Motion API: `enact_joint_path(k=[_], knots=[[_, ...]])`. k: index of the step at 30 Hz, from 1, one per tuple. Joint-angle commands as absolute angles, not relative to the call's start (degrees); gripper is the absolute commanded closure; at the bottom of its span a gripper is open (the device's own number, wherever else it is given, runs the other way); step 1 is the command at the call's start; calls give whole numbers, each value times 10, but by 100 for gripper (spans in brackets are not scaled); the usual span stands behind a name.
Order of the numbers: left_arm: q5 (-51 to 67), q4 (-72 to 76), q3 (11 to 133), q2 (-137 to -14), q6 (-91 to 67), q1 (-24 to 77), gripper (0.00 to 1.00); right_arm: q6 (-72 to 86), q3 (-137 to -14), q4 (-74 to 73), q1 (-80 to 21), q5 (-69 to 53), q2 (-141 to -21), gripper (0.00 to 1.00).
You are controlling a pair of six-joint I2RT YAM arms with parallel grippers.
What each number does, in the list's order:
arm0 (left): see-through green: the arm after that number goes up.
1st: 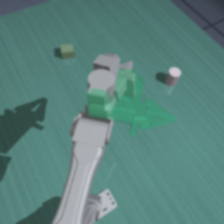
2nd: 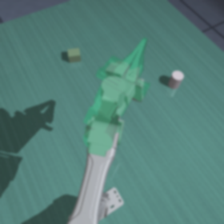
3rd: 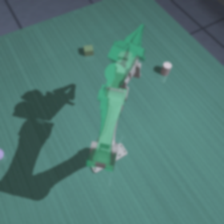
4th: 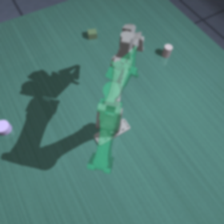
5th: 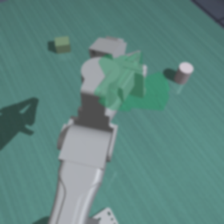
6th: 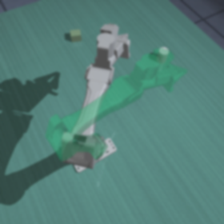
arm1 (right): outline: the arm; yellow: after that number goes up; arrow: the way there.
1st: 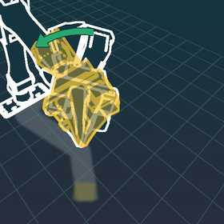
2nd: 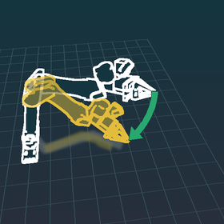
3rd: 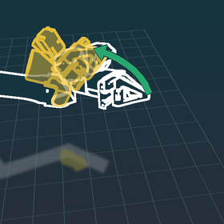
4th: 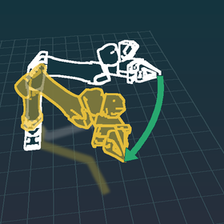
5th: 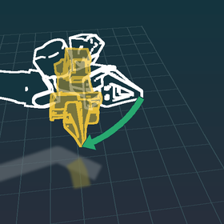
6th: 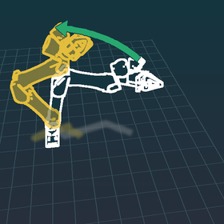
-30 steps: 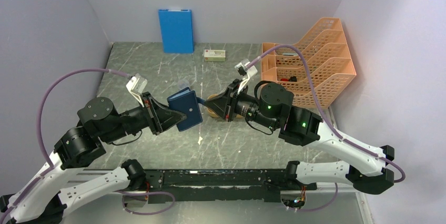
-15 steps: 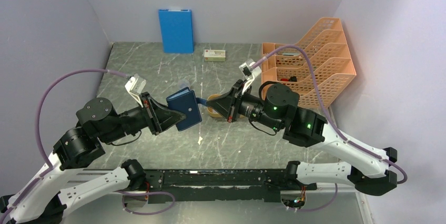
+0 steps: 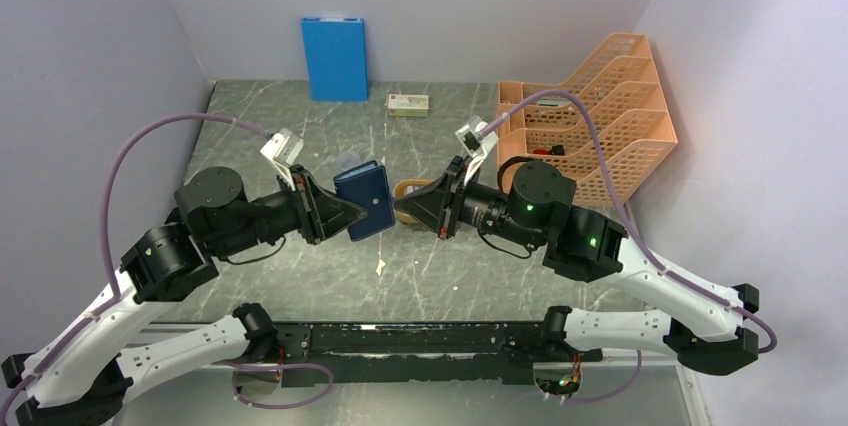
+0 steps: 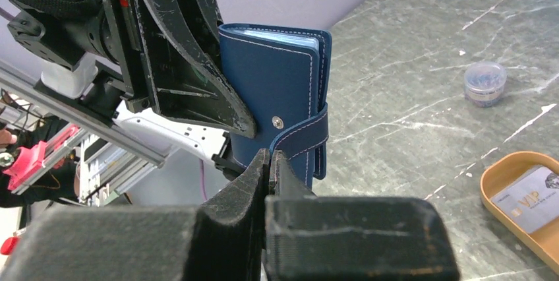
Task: Put the credit cards into the card holder
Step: Close the card holder at the center of the board.
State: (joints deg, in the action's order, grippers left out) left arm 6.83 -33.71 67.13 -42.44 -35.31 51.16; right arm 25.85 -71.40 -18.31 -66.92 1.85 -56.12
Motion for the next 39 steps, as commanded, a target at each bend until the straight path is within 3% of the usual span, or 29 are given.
enact_joint_path(k=[1,39], knots=[[64,-303,698,-435,-348,508,95,275,-713,-179,-670,-1,-557,100],[85,-320,708,-466,-318,508,95,303,-737,-204,-670,86,-624,100]])
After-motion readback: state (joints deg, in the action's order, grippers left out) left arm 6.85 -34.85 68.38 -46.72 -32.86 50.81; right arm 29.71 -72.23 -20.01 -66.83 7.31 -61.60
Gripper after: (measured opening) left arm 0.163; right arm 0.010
